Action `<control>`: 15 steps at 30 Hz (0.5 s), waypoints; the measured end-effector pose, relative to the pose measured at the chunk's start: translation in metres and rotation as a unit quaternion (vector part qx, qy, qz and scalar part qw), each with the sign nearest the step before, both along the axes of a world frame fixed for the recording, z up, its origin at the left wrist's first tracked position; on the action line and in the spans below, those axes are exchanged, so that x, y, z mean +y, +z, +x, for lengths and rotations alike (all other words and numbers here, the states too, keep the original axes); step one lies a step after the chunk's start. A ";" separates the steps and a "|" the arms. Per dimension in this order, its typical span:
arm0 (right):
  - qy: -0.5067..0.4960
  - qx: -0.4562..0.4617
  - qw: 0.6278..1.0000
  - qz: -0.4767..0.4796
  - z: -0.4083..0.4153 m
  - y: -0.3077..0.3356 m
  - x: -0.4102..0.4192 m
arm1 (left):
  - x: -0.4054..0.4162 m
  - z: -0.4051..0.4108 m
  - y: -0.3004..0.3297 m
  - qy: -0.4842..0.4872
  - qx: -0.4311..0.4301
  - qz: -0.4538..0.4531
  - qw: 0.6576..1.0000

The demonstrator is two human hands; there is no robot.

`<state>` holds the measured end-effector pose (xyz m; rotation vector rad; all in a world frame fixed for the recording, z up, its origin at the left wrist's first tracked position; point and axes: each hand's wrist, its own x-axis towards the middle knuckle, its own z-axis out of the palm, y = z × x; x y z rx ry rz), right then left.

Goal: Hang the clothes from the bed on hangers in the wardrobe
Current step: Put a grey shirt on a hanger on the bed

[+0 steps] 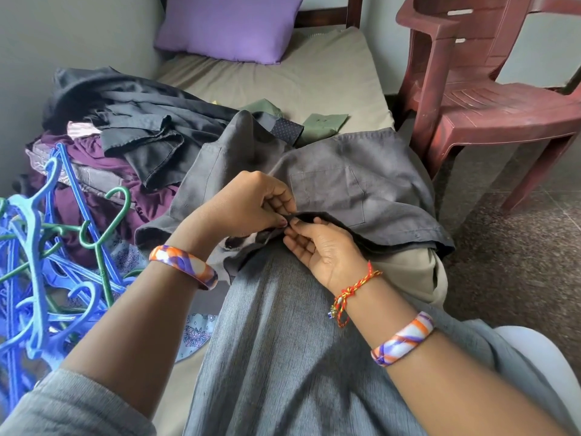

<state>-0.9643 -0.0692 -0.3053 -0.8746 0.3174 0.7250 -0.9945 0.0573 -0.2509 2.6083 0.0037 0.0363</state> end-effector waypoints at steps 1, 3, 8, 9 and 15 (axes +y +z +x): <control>0.005 -0.003 1.000 -0.003 0.000 0.000 0.000 | -0.001 -0.001 -0.001 0.007 -0.015 0.001 1.000; 0.016 -0.008 1.000 -0.010 0.001 0.001 0.000 | -0.004 -0.002 -0.005 0.036 -0.059 0.005 0.998; 0.008 -0.002 1.000 -0.010 -0.001 0.001 0.000 | -0.009 -0.004 -0.007 0.058 -0.059 0.028 0.996; 0.008 -0.001 1.000 -0.011 -0.002 0.001 0.000 | -0.009 -0.004 -0.006 0.059 -0.049 0.035 0.996; 0.012 0.000 1.000 -0.012 0.000 0.002 -0.001 | -0.012 -0.004 -0.001 0.062 -0.039 0.010 0.997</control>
